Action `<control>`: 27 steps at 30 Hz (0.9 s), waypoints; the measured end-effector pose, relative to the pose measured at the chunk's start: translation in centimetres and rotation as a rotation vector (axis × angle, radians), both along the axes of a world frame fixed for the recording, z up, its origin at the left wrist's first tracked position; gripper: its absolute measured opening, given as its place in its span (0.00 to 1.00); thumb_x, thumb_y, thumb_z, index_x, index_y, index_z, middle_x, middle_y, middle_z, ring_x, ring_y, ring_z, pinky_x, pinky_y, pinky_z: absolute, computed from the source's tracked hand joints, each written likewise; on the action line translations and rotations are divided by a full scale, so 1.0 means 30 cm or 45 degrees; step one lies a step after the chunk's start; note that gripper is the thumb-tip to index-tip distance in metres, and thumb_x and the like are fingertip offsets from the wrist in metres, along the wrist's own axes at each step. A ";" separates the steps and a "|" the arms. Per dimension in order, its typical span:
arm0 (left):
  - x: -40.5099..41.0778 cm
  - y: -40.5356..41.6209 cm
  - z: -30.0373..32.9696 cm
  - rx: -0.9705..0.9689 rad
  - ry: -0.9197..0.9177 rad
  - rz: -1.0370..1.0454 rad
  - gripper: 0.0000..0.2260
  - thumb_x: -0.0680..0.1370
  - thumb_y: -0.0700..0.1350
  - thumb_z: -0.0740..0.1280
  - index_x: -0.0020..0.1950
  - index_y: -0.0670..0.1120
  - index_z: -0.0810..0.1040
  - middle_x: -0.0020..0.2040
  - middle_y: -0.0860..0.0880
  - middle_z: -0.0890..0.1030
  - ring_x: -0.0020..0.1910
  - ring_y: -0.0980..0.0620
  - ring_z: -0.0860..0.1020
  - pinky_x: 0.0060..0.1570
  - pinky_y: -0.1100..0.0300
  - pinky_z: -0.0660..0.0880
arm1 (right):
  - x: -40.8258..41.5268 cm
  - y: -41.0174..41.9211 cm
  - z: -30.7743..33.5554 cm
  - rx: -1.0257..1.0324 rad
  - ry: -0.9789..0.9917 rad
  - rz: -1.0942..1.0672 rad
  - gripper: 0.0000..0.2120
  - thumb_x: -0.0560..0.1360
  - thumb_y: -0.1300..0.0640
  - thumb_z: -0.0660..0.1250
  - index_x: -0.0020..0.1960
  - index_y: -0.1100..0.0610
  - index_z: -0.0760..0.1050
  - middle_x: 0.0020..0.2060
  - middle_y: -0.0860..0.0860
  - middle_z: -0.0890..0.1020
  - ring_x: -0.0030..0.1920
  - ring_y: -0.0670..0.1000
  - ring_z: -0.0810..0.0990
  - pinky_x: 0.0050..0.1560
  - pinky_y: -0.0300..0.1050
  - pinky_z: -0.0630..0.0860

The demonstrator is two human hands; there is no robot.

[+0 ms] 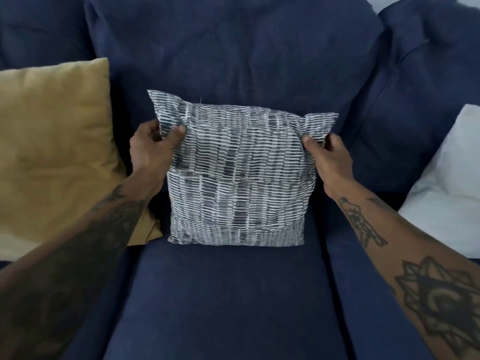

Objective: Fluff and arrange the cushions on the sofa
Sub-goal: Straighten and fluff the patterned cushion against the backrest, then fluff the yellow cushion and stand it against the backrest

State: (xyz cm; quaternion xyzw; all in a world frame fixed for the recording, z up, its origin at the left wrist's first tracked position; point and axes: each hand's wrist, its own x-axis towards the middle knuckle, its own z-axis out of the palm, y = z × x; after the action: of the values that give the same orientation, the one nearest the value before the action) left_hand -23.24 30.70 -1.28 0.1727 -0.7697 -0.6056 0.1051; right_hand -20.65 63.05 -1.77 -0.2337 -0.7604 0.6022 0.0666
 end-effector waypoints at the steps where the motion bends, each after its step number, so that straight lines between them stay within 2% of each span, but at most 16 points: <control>1: 0.020 0.001 0.014 -0.037 -0.003 -0.020 0.36 0.67 0.63 0.80 0.68 0.44 0.82 0.57 0.51 0.88 0.56 0.52 0.87 0.59 0.54 0.83 | 0.013 -0.013 0.021 0.101 0.000 0.022 0.26 0.76 0.43 0.73 0.69 0.51 0.74 0.60 0.43 0.79 0.63 0.48 0.78 0.65 0.43 0.74; 3: 0.067 -0.010 0.053 -0.144 -0.013 -0.042 0.31 0.73 0.59 0.79 0.71 0.45 0.79 0.61 0.52 0.85 0.57 0.56 0.84 0.51 0.74 0.79 | 0.041 -0.048 0.061 0.326 0.081 0.018 0.36 0.77 0.43 0.71 0.79 0.54 0.63 0.72 0.49 0.69 0.72 0.49 0.69 0.72 0.45 0.66; 4: 0.089 -0.031 0.069 -0.186 -0.017 -0.029 0.29 0.76 0.55 0.78 0.73 0.44 0.78 0.61 0.52 0.83 0.55 0.58 0.82 0.46 0.80 0.76 | 0.053 -0.074 0.081 0.424 0.173 0.015 0.37 0.78 0.44 0.70 0.80 0.55 0.61 0.75 0.52 0.66 0.74 0.50 0.66 0.74 0.47 0.64; 7: 0.155 -0.159 0.120 -0.325 0.039 0.014 0.19 0.79 0.51 0.75 0.68 0.45 0.82 0.56 0.51 0.84 0.44 0.69 0.80 0.43 0.81 0.73 | 0.066 -0.201 0.158 0.558 0.430 0.080 0.30 0.78 0.47 0.69 0.74 0.59 0.68 0.70 0.56 0.72 0.71 0.54 0.70 0.70 0.45 0.67; 10: 0.199 -0.381 0.201 -0.470 0.034 0.039 0.11 0.81 0.49 0.73 0.62 0.48 0.84 0.48 0.55 0.83 0.39 0.77 0.77 0.41 0.82 0.71 | 0.039 -0.389 0.241 0.546 0.472 0.235 0.21 0.78 0.48 0.69 0.66 0.59 0.77 0.63 0.54 0.79 0.63 0.52 0.78 0.66 0.48 0.74; 11: 0.206 -0.470 0.231 -0.513 0.035 0.059 0.10 0.81 0.50 0.72 0.61 0.49 0.84 0.46 0.56 0.82 0.41 0.76 0.78 0.41 0.82 0.71 | 0.026 -0.464 0.259 0.538 0.459 0.295 0.19 0.79 0.48 0.69 0.64 0.59 0.78 0.61 0.54 0.80 0.61 0.51 0.79 0.64 0.51 0.76; 13: 0.208 -0.656 0.288 -0.578 0.040 0.102 0.11 0.82 0.50 0.71 0.62 0.47 0.84 0.48 0.53 0.82 0.48 0.64 0.81 0.45 0.75 0.72 | 0.002 -0.632 0.288 0.538 0.412 0.402 0.17 0.78 0.48 0.70 0.61 0.58 0.79 0.59 0.54 0.80 0.59 0.51 0.81 0.61 0.52 0.78; 15: 0.197 -0.854 0.320 -0.600 0.031 0.142 0.13 0.83 0.50 0.70 0.63 0.44 0.83 0.53 0.51 0.82 0.54 0.53 0.80 0.50 0.64 0.73 | -0.024 -0.808 0.299 0.516 0.332 0.466 0.18 0.78 0.48 0.72 0.61 0.59 0.80 0.59 0.53 0.81 0.58 0.52 0.82 0.60 0.49 0.78; 17: 0.179 -1.037 0.331 -0.630 0.004 0.170 0.15 0.83 0.50 0.70 0.65 0.43 0.83 0.55 0.50 0.82 0.55 0.52 0.79 0.53 0.59 0.71 | -0.044 -0.978 0.290 0.494 0.211 0.469 0.21 0.77 0.47 0.73 0.63 0.61 0.79 0.60 0.54 0.82 0.59 0.53 0.82 0.57 0.43 0.76; 19: 0.165 -1.213 0.312 -0.690 -0.043 0.227 0.17 0.82 0.50 0.70 0.67 0.42 0.82 0.59 0.46 0.83 0.54 0.51 0.78 0.55 0.59 0.70 | -0.081 -1.128 0.237 0.419 0.002 0.418 0.27 0.74 0.41 0.74 0.64 0.59 0.78 0.57 0.52 0.82 0.58 0.54 0.82 0.53 0.44 0.76; 21: 0.165 -1.386 0.273 -0.714 -0.148 0.254 0.21 0.81 0.51 0.71 0.70 0.41 0.79 0.66 0.41 0.79 0.59 0.46 0.79 0.61 0.54 0.72 | -0.094 -1.272 0.182 0.192 -0.205 0.378 0.36 0.63 0.29 0.74 0.60 0.53 0.77 0.55 0.48 0.81 0.55 0.53 0.81 0.46 0.47 0.76; 22: 0.156 -1.461 0.245 -0.672 -0.220 0.235 0.24 0.80 0.53 0.71 0.72 0.41 0.77 0.68 0.39 0.76 0.62 0.42 0.78 0.64 0.50 0.73 | -0.106 -1.325 0.142 0.007 -0.256 0.340 0.44 0.58 0.26 0.74 0.64 0.53 0.77 0.57 0.48 0.82 0.56 0.53 0.81 0.44 0.46 0.77; 23: 0.142 -1.521 0.219 -0.609 -0.288 0.209 0.29 0.78 0.56 0.72 0.73 0.40 0.75 0.69 0.38 0.75 0.65 0.39 0.77 0.65 0.46 0.73 | -0.111 -1.367 0.105 -0.134 -0.283 0.289 0.47 0.56 0.27 0.74 0.67 0.52 0.76 0.59 0.49 0.83 0.56 0.52 0.82 0.44 0.46 0.78; 25: 0.110 -1.594 0.178 -0.438 -0.422 0.174 0.40 0.73 0.64 0.72 0.77 0.41 0.70 0.72 0.39 0.74 0.69 0.38 0.75 0.67 0.41 0.73 | -0.119 -1.419 0.061 -0.235 -0.252 0.191 0.42 0.62 0.31 0.73 0.71 0.50 0.74 0.61 0.50 0.83 0.55 0.52 0.82 0.42 0.46 0.77; 27: 0.084 -1.615 0.141 -0.149 -0.426 0.112 0.41 0.76 0.63 0.73 0.82 0.45 0.65 0.74 0.45 0.74 0.72 0.42 0.74 0.69 0.46 0.74 | -0.125 -1.433 0.045 -0.317 -0.209 0.140 0.39 0.65 0.33 0.76 0.72 0.50 0.74 0.62 0.51 0.83 0.55 0.52 0.83 0.43 0.46 0.79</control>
State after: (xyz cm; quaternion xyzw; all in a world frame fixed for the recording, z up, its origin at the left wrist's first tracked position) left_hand -20.73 -17.74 2.96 0.2982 -0.8020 -0.5174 0.0118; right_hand -24.41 20.05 -0.42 -0.2466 -0.6944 0.6735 -0.0582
